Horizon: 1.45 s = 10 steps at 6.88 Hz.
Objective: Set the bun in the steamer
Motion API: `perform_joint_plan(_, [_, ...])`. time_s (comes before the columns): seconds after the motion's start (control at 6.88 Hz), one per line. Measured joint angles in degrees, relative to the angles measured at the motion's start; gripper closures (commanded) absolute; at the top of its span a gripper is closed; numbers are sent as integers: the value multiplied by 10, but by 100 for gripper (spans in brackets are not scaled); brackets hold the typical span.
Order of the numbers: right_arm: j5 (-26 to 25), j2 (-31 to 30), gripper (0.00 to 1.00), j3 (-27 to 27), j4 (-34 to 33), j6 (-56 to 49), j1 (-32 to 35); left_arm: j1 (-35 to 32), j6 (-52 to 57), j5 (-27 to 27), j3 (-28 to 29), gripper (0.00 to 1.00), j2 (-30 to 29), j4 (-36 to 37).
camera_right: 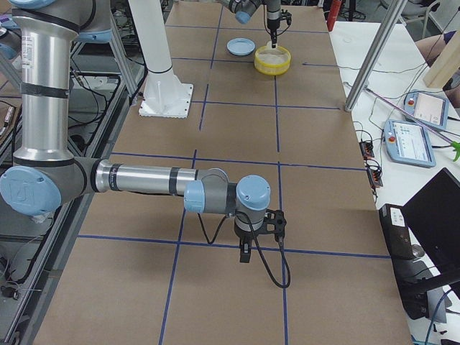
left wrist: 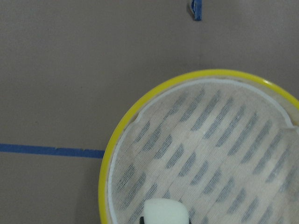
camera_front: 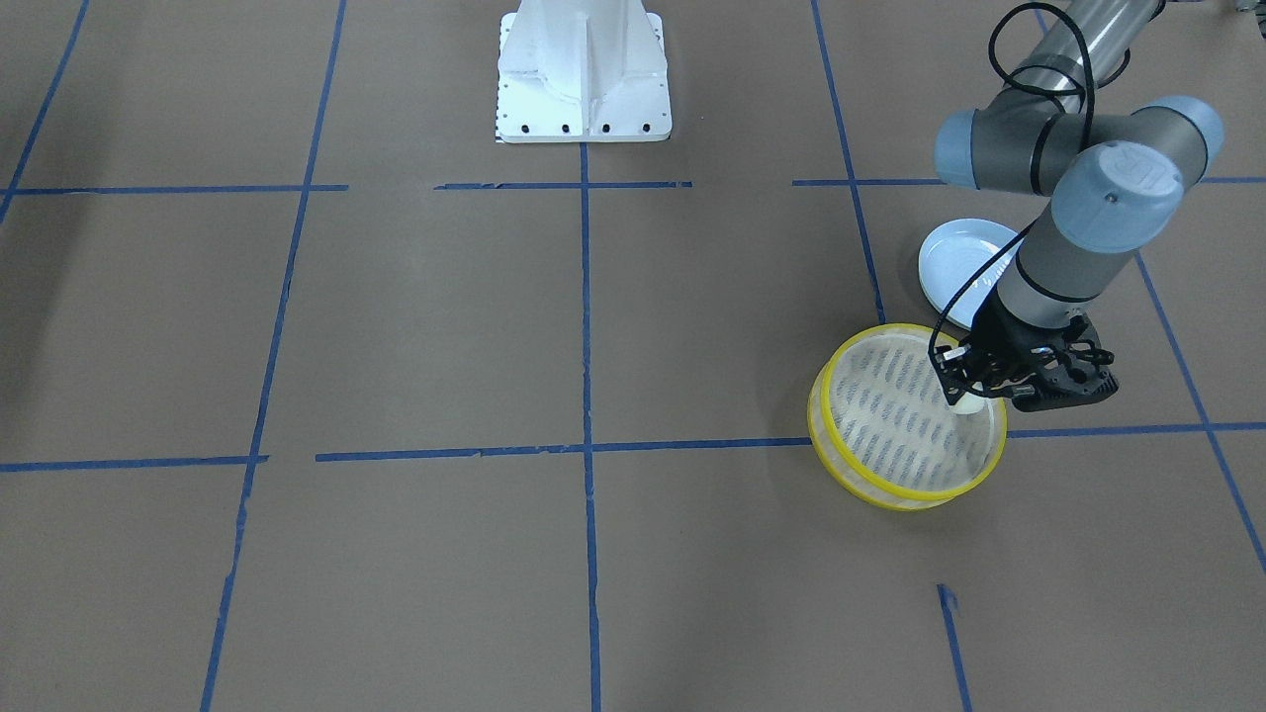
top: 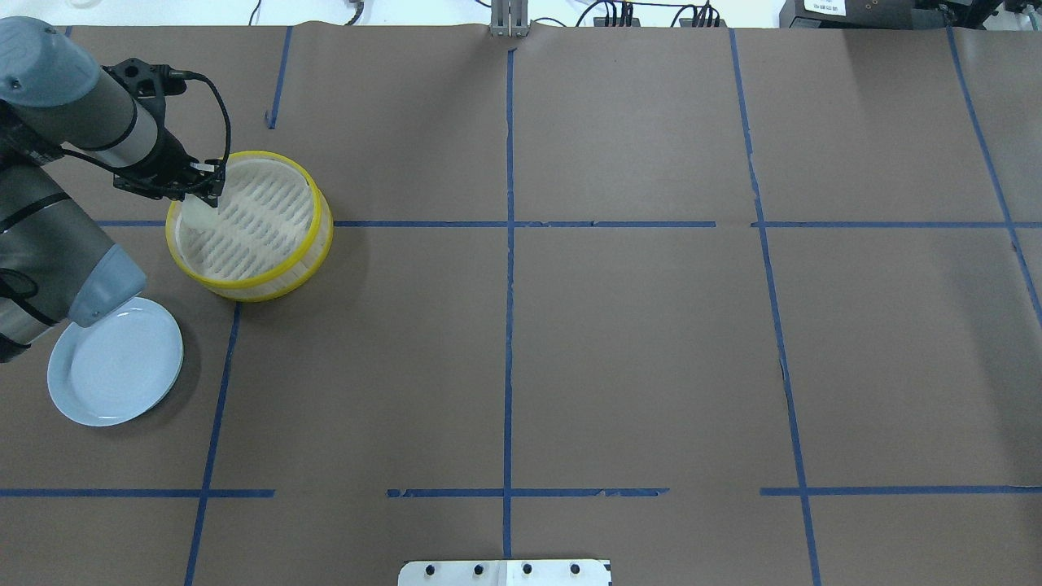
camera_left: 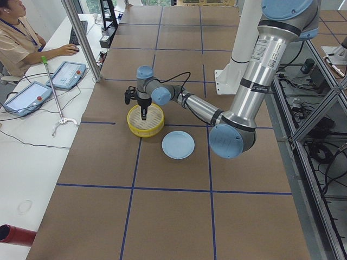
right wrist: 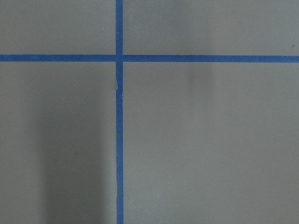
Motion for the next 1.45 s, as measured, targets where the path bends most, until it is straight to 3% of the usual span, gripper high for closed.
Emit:
perform_joint_plan(0.58, [0, 0, 0, 0, 0, 0, 0, 49, -71, 2, 64, 63, -34, -38])
perform_joint_plan(0.73, [0, 0, 0, 0, 0, 0, 0, 54, -78, 2, 72, 23, -35, -50])
perform_joint_plan(0.87, [0, 0, 0, 0, 0, 0, 0, 56, -80, 3, 75, 1, -35, -54])
perform_joint_plan(1.16, [0, 0, 0, 0, 0, 0, 0, 45, -73, 2, 68, 1, -34, -54])
perform_joint_plan(1.45, [0, 0, 0, 0, 0, 0, 0, -19, -25, -2, 28, 1, -32, -26])
